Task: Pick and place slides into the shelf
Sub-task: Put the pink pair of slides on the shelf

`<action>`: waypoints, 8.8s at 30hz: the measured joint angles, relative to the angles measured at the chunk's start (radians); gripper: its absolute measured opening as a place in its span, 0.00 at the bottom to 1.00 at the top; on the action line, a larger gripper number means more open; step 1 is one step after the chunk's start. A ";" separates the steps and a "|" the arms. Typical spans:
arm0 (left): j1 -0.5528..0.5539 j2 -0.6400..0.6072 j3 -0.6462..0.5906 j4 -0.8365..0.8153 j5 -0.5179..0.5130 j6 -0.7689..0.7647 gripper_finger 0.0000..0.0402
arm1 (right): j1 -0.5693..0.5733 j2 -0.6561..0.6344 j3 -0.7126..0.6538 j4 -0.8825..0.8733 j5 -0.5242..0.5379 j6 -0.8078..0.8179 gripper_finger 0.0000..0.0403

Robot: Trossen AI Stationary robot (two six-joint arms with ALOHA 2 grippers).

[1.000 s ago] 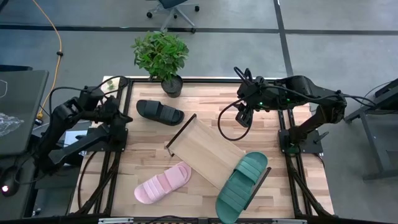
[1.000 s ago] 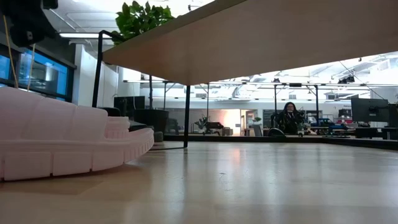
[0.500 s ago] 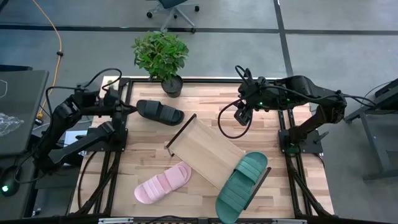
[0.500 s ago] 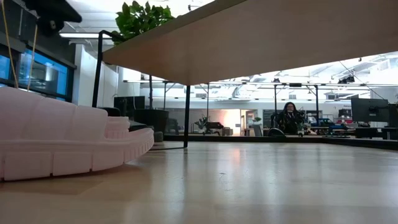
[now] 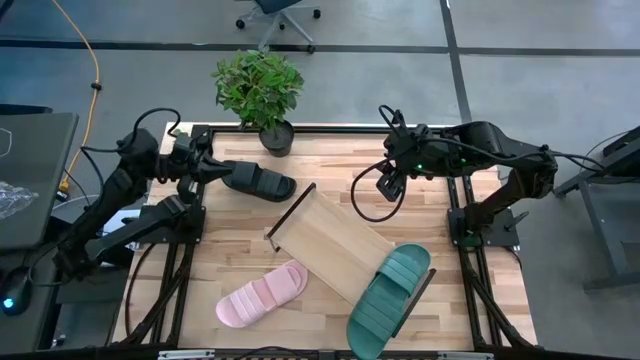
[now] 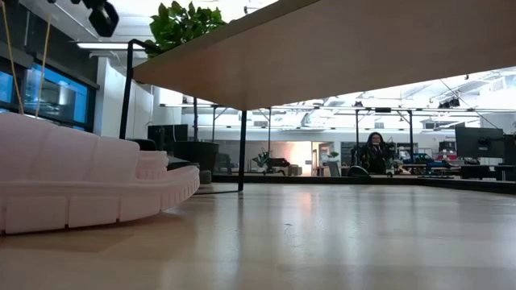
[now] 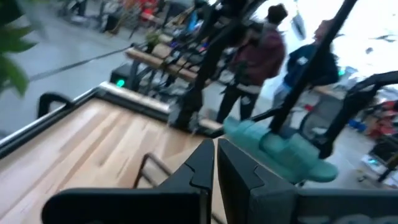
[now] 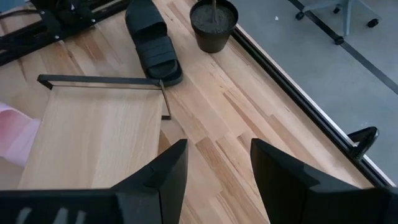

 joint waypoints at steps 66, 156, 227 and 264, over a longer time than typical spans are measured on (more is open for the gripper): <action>-1.791 0.835 0.166 -0.037 -1.464 -1.253 0.02 | 0.000 0.000 0.000 -0.049 -0.166 -0.253 0.42; -1.763 1.220 0.415 -0.390 -1.052 -1.570 0.43 | 0.000 0.000 0.000 0.022 -0.290 -0.346 0.42; -1.725 1.226 0.265 -0.160 -1.547 -1.559 0.29 | -0.001 0.000 0.000 0.014 -0.284 -0.345 0.42; -1.745 1.217 0.266 -0.038 -1.454 -1.428 0.01 | -0.001 0.000 0.000 0.013 -0.283 -0.335 0.42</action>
